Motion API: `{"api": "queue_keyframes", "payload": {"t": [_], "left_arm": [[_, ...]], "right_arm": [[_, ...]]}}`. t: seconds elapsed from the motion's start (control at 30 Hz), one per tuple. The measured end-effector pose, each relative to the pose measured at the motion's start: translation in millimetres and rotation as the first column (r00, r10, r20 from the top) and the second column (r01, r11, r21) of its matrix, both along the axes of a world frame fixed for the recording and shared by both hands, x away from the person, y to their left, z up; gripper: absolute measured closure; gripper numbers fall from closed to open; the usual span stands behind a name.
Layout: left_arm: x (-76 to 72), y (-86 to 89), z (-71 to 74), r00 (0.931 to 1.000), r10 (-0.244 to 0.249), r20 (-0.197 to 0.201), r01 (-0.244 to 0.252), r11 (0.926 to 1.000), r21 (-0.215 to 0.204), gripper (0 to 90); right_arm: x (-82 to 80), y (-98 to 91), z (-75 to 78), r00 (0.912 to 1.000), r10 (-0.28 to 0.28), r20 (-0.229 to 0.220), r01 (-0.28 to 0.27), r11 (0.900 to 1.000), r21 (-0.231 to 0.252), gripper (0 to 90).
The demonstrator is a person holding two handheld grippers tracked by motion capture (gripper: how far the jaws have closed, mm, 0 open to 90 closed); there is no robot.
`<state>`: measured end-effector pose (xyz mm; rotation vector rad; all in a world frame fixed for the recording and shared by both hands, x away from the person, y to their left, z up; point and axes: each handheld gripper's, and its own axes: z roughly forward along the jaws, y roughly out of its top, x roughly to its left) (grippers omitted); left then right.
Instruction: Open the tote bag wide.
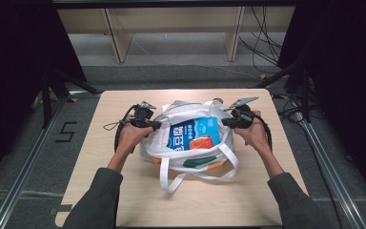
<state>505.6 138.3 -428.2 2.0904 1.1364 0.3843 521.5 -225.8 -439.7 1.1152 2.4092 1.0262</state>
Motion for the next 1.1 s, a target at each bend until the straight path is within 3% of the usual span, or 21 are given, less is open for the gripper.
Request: {"api": "queue_keyframes", "payload": {"t": [0.03, 0.13, 0.23, 0.27, 0.3, 0.37, 0.4, 0.47, 0.53, 0.6, 0.67, 0.7, 0.73, 0.77, 0.8, 0.87, 0.9, 0.93, 0.97, 1.0, 1.1], "left_arm": [[0.0, 0.0, 0.0, 1.0, 0.0, 0.0, 0.0, 1.0, 0.0, 89.4], [7.4, 6.1, -15.5, 0.9993, 0.034, -0.013, -0.034, 0.9993, 0.017, 89.5], [12.9, 17.5, -30.5, 0.9965, 0.069, -0.047, -0.071, 0.9964, -0.046, 89.5], [13.2, 18.9, -32.2, 0.9964, 0.071, -0.047, -0.073, 0.9961, -0.049, 89.6], [12.7, 17.6, -31.8, 0.996, 0.078, -0.044, -0.08, 0.9958, -0.045, 89.6], [11.1, 12.4, -28.6, 0.9962, 0.082, -0.031, -0.082, 0.9966, -0.005, 89.5], [5.4, 7.1, -22.0, 0.9981, 0.062, -0.007, -0.061, 0.9972, 0.043, 89.4], [1.6, 5.8, -18.3, 0.9986, 0.053, 0.009, -0.053, 0.9975, 0.045, 87.8], [-12.3, 5.9, -5.1, 0.999, 0.0, 0.045, -0.002, 0.9993, 0.038, 86.7], [-18.6, 7.3, -0.2, 0.9982, -0.028, 0.052, 0.026, 0.999, 0.035, 86.7], [-32.3, 6.5, 5.5, 0.9961, -0.052, 0.071, 0.054, 0.9982, -0.026, 86.7], [-39.9, 5.1, 6.2, 0.9946, -0.074, 0.073, 0.077, 0.9959, -0.047, 86.6], [-57.0, 2.9, 2.1, 0.9875, -0.144, 0.064, 0.144, 0.9896, 0.011, 85.9], [-64.2, 4.1, -3.5, 0.9845, -0.164, 0.063, 0.161, 0.9856, 0.052, 85.6], [-70.7, 8.0, -8.6, 0.9833, -0.172, 0.059, 0.17, 0.9845, 0.044, 85.5], [-81.0, 16.0, -14.8, 0.9869, -0.15, 0.06, 0.152, 0.9879, -0.033, 86.4], [-83.3, 18.0, -17.4, 0.9847, -0.155, 0.079, 0.158, 0.9872, -0.026, 86.9], [-83.3, 18.0, -17.4, 0.9847, -0.155, 0.079, 0.158, 0.9872, -0.026, 87.7], [-84.1, 17.9, -21.1, 0.9822, -0.16, 0.098, 0.159, 0.987, 0.018, 87.7], [-84.2, 13.7, -27.4, 0.9822, -0.155, 0.106, 0.152, 0.9876, 0.04, 89.2], [-82.7, 13.9, -26.1, 0.9838, -0.152, 0.095, 0.148, 0.9879, 0.046, 89.3]], "right_arm": [[0.0, 0.0, 0.0, 1.0, 0.0, 0.0, 0.0, 1.0, 0.0, 90.0], [14.8, -7.3, -31.7, 0.999, -0.021, -0.039, 0.021, 0.9998, -0.002, 90.0], [15.0, -5.2, -36.1, 0.9969, -0.037, -0.069, 0.036, 0.9993, -0.013, 90.0], [16.7, -6.7, -39.0, 0.9988, -0.02, -0.045, 0.018, 0.9988, -0.046, 90.0], [14.9, -5.2, -40.0, 0.9963, -0.041, -0.075, 0.037, 0.998, -0.051, 90.0], [13.6, -2.7, -38.6, 0.9968, -0.038, -0.07, 0.032, 0.9959, -0.085, 90.0], [10.5, 0.8, -31.3, 0.9963, -0.05, -0.07, 0.043, 0.9945, -0.096, 90.0], [9.0, 0.3, -26.6, 0.9977, -0.043, -0.052, 0.038, 0.9948, -0.095, 90.0], [-2.7, 0.3, -3.2, 0.9987, -0.035, -0.037, 0.034, 0.999, -0.029, 90.0], [-6.6, 0.9, 4.6, 1.0, -0.002, 0.003, 0.002, 0.9996, -0.027, 90.0], [-20.2, 7.3, 18.4, 0.9969, 0.06, 0.051, -0.059, 0.9982, -0.013, 90.0], [-28.5, 10.4, 24.8, 0.9949, 0.09, 0.045, -0.09, 0.9959, -0.003, 90.0], [-43.7, 15.7, 30.0, 0.9833, 0.172, 0.06, -0.172, 0.9851, -0.007, 90.0], [-53.0, 18.6, 29.8, 0.9794, 0.191, 0.067, -0.19, 0.9817, -0.01, 90.0], [-62.9, 19.5, 28.9, 0.9734, 0.22, 0.066, -0.218, 0.9755, -0.03, 90.0], [-82.7, 17.8, 22.5, 0.9674, 0.237, 0.088, -0.233, 0.9708, -0.056, 90.0], [-89.8, 13.3, 18.7, 0.9653, 0.249, 0.079, -0.243, 0.967, -0.077, 90.0], [-89.8, 13.3, 18.7, 0.9653, 0.249, 0.079, -0.243, 0.967, -0.077, 90.0], [-95.2, 11.1, 10.1, 0.9726, 0.221, 0.071, -0.215, 0.9727, -0.088, 90.0], [-98.4, 9.2, -7.2, 0.977, 0.21, 0.038, -0.206, 0.9747, -0.086, 90.0], [-97.9, 10.0, -11.8, 0.9798, 0.195, 0.045, -0.191, 0.9787, -0.076, 90.0]]}}
